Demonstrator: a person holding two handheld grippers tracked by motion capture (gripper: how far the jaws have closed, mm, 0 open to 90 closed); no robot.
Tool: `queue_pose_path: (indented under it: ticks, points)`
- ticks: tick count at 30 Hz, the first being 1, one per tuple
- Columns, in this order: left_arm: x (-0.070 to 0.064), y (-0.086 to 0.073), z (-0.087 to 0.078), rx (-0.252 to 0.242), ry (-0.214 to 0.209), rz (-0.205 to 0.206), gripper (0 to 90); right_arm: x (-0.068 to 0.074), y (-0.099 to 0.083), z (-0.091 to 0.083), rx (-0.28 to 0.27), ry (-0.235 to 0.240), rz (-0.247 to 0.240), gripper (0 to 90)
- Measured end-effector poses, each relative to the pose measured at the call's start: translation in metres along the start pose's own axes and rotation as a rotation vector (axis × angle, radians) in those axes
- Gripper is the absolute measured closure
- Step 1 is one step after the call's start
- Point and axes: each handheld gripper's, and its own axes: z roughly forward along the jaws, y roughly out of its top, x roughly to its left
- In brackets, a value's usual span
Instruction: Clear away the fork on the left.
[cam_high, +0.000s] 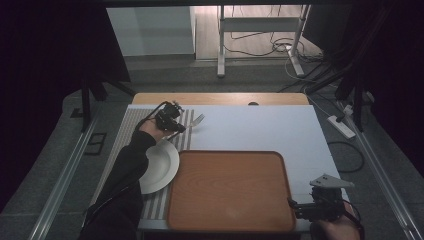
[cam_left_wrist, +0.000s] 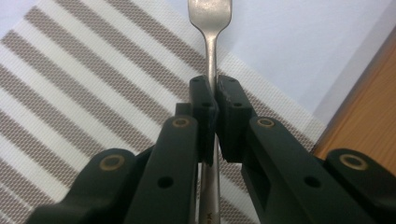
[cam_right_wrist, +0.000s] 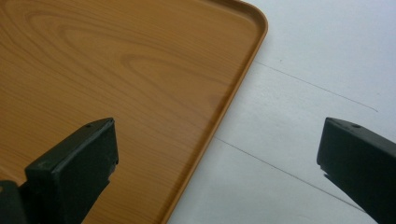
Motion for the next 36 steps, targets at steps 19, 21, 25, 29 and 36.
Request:
queue_pose_path:
  ticks: [19, 21, 25, 29, 36]
  points:
    - [-0.055, 0.028, 0.008, 0.006, -0.064, 0.047, 86.0, 0.000, 0.000, -0.001, -0.004, -0.001, -0.002, 0.0]
    - [-0.060, 0.029, 0.009, 0.006, -0.073, 0.051, 86.0, 0.000, 0.000, -0.001, -0.005, -0.001, -0.002, 0.0]
    - [-0.071, 0.030, 0.012, 0.013, -0.077, 0.052, 86.0, 0.000, 0.000, -0.001, -0.005, -0.001, -0.002, 0.0]
    - [-0.079, 0.029, 0.014, 0.016, -0.089, 0.048, 86.0, 0.000, 0.000, -0.001, -0.006, 0.001, -0.003, 0.0]
    - [-0.098, 0.021, 0.013, 0.025, -0.095, 0.039, 86.0, 0.001, 0.000, -0.001, -0.007, 0.001, -0.003, 0.0]
